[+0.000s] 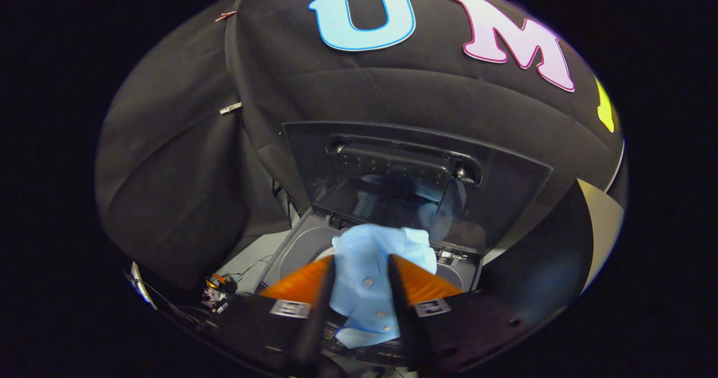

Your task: Put the clothes into the washing machine and then close the washing machine lid.

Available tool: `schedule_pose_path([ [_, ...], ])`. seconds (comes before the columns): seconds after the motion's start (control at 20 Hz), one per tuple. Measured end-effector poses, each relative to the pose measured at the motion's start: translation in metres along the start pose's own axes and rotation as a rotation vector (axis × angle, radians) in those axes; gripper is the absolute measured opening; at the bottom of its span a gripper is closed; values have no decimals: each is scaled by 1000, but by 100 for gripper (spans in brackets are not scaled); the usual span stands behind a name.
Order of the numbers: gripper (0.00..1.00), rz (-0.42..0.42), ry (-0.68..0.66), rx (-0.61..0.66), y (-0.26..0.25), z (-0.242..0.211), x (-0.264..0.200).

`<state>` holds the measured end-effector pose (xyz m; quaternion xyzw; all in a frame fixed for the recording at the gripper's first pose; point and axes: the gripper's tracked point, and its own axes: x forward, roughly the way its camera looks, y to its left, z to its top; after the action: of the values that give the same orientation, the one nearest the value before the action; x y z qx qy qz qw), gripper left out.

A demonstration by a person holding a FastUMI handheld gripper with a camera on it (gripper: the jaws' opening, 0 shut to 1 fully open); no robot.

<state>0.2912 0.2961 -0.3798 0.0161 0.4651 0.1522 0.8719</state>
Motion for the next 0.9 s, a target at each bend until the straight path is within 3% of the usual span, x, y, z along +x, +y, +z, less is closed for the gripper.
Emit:
schedule_pose_path([
  [0.2, 100, -9, -30, -12, -1, 9, -10],
  [0.65, 100, 2, -227, -49, 1, 84, -54],
  [0.9, 99, 0, -327, -23, -22, 136, -41],
])
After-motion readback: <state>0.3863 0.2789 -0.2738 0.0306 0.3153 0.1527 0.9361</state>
